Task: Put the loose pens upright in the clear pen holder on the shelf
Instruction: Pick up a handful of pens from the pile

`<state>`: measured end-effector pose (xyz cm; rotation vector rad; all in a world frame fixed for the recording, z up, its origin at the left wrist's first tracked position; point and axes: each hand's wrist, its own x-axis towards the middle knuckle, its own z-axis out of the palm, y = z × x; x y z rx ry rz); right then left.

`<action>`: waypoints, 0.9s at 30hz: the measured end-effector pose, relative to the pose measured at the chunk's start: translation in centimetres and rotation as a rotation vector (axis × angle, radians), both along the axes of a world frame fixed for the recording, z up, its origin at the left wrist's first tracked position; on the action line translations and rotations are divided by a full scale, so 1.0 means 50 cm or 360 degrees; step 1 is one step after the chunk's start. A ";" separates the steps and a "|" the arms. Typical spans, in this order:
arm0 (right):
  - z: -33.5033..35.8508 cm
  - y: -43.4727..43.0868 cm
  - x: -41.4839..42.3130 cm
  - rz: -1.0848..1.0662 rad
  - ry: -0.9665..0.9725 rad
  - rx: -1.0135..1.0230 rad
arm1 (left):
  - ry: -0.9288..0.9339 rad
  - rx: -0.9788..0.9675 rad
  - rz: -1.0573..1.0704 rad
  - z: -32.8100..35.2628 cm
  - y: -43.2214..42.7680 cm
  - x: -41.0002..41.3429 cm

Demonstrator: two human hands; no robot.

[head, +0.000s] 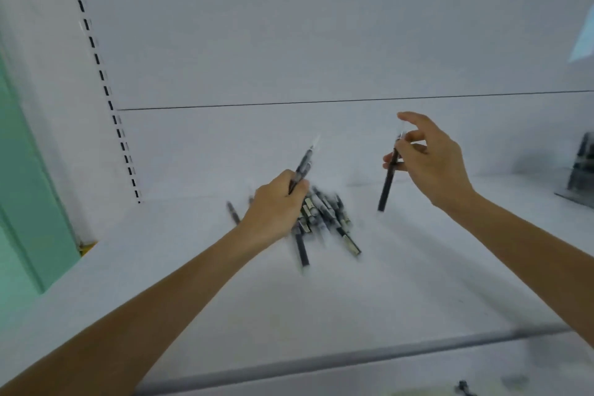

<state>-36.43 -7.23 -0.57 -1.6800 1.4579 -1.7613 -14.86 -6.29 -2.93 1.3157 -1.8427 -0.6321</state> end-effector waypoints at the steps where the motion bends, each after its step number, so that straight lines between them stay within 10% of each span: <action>1: 0.002 0.022 -0.040 -0.0061 -0.0016 -0.0006 | -0.0027 0.0002 -0.0041 0.002 0.004 -0.042; 14: -0.026 0.352 -0.601 -0.0729 0.0381 0.0241 | 0.0119 0.0045 -0.0744 -0.026 0.181 -0.637; 27: -0.045 0.464 -0.904 -0.0937 0.0034 0.0243 | 0.0081 0.0062 -0.0935 -0.053 0.228 -0.997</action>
